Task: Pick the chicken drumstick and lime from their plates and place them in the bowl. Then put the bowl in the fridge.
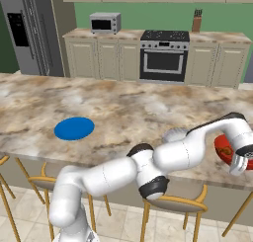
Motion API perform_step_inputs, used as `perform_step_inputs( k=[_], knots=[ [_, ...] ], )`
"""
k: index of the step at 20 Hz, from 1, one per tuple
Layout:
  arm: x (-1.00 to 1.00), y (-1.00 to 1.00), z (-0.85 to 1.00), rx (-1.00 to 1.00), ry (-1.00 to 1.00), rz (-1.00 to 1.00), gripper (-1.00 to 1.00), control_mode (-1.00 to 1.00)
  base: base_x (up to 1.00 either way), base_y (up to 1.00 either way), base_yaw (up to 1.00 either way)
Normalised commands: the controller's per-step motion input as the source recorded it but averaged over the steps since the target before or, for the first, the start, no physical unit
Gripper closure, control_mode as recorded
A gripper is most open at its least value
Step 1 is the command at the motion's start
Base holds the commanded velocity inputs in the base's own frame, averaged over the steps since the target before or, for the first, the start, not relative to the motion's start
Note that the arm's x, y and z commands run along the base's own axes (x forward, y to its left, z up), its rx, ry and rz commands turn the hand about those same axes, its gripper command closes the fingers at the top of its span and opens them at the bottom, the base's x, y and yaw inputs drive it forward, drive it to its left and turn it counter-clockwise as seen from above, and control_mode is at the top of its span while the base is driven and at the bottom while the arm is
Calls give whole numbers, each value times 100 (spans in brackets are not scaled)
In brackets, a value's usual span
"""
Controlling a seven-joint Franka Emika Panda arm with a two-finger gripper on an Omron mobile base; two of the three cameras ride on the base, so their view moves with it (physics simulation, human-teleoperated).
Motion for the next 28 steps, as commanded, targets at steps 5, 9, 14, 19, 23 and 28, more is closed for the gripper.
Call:
perform_step_inputs(
  k=[5, 9, 14, 19, 23, 28],
  knots=[
    [-24, 3, 40, -4, -3, 3, 100, -100, 0, 0, 0],
    [-31, 10, 39, -7, -1, 2, 100, -100, 0, 0, 0],
    [-31, 33, 26, -7, 2, 0, 100, -100, 0, 0, 0],
    [-21, 49, 20, -7, 9, 0, 100, -100, 0, 0, 0],
    [-20, 50, 19, -4, 8, 0, 100, -100, 0, 0, 0],
    [-17, 60, 11, -5, 1, 0, 100, -100, 0, 0, 0]
  ],
)
